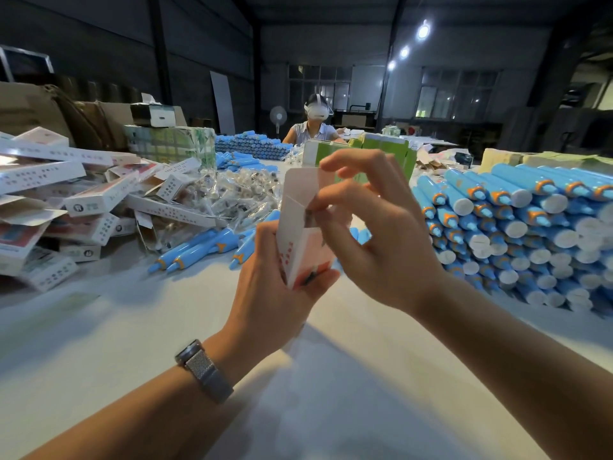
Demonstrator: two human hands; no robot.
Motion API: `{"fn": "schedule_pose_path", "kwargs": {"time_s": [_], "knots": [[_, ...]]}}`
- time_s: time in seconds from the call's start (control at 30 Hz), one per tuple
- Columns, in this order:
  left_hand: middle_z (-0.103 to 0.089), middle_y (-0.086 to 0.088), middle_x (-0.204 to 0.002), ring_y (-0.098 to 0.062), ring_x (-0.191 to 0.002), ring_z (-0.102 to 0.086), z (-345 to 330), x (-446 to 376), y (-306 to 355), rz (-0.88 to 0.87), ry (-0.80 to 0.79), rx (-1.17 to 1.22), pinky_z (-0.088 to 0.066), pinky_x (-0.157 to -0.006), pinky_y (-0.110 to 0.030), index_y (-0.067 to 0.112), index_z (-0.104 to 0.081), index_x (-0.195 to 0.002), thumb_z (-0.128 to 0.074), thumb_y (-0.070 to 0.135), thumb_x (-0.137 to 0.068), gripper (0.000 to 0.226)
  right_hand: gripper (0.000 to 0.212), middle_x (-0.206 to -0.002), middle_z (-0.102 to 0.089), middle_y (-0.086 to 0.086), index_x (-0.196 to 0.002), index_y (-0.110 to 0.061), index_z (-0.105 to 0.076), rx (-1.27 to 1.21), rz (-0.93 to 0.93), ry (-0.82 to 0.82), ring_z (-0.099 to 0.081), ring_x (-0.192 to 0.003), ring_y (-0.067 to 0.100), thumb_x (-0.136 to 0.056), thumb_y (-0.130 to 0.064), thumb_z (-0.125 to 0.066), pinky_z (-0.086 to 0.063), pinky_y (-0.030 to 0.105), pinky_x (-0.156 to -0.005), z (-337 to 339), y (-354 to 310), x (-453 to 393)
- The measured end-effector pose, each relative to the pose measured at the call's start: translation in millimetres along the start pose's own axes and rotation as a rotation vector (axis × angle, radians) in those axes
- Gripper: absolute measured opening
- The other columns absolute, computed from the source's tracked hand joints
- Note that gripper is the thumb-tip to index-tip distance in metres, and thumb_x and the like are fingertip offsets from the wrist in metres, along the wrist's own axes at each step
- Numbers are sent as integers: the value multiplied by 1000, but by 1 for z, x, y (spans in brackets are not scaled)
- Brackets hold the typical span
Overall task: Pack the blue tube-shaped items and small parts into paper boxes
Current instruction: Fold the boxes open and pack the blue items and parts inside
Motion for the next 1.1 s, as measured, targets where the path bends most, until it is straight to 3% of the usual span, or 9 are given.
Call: {"fn": "schedule_pose_path", "kwargs": {"time_s": [0.17, 0.3, 0.37, 0.43, 0.5, 0.6, 0.7, 0.87, 1.1], "knots": [[-57, 30, -91, -4, -75, -58, 0, -3, 1, -14, -19, 52, -47, -55, -20, 60, -30, -102, -73, 48, -71, 55, 28, -133, -50, 14, -94, -11, -75, 6, -41, -180, -44, -120, 34, -90, -20, -48, -41, 41, -94, -9, 2, 4], [-61, 6, -105, -20, -89, -65, 1, -3, 3, -104, -95, 196, -55, -72, -49, 31, -31, -123, -51, 34, -98, 33, 32, -140, -41, 6, -101, -19, -75, 32, -172, -239, -38, -127, 29, -87, -26, -47, -40, 37, -98, -13, 8, 6], [-60, 8, -112, -23, -96, -67, 3, -4, 0, -90, -91, 195, -56, -76, -53, 32, -33, -129, -44, 34, -102, 29, 28, -142, -38, 3, -102, -21, -74, -9, -225, -235, -37, -127, 29, -85, -24, -52, -39, 39, -102, -16, 12, 7], [-61, 15, -113, -20, -99, -68, 3, -5, -1, -63, -65, 197, -57, -79, -52, 36, -35, -132, -42, 38, -102, 31, 30, -142, -35, 3, -109, -22, -71, -74, -253, -179, -41, -126, 29, -81, -21, -57, -41, 42, -103, -17, 14, 10], [-62, 12, -114, -21, -103, -68, 2, -6, 1, -45, -70, 263, -58, -81, -49, 35, -34, -135, -43, 37, -102, 35, 45, -142, -35, 0, -124, -23, -61, -168, -298, -105, -48, -123, 22, -80, -14, -65, -51, 41, -94, -19, 15, 12], [-63, 7, -125, -21, -111, -67, 3, -5, 2, -25, -106, 408, -57, -85, -32, 42, -27, -142, -44, 21, -104, 47, 59, -129, -52, -7, -133, -29, -46, -414, -401, -73, -64, -105, 14, -83, -7, -70, -59, 38, -79, -25, 18, 15], [-62, 0, -129, -25, -115, -65, 5, -6, 4, -12, -152, 426, -56, -88, -35, 48, -27, -143, -41, 13, -102, 55, 57, -112, -66, -11, -126, -37, -43, -522, -421, -69, -71, -88, 18, -84, -14, -72, -59, 41, -78, -26, 20, 17], [-64, 0, -125, -26, -112, -65, 5, -6, 6, 22, -175, 450, -56, -87, -32, 41, -31, -142, -39, 11, -100, 53, 54, -111, -68, -10, -119, -41, -41, -566, -388, -53, -73, -83, 20, -82, -21, -76, -60, 45, -72, -24, 22, 16], [-67, 5, -106, -13, -91, -67, 3, -5, 8, 39, -170, 505, -55, -75, -27, 52, -51, -118, -37, 10, -95, 49, 49, -107, -70, -5, -103, -37, -47, -635, -479, -8, -68, -74, 19, -73, -22, -82, -56, 33, -68, -24, 32, 21]]}}
Point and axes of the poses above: each hand's wrist, its own x-axis away from the middle knuckle, its own z-axis out of the back of the hand, y = z × x, the point moved 5 cm from there along -x, towards the middle knuckle
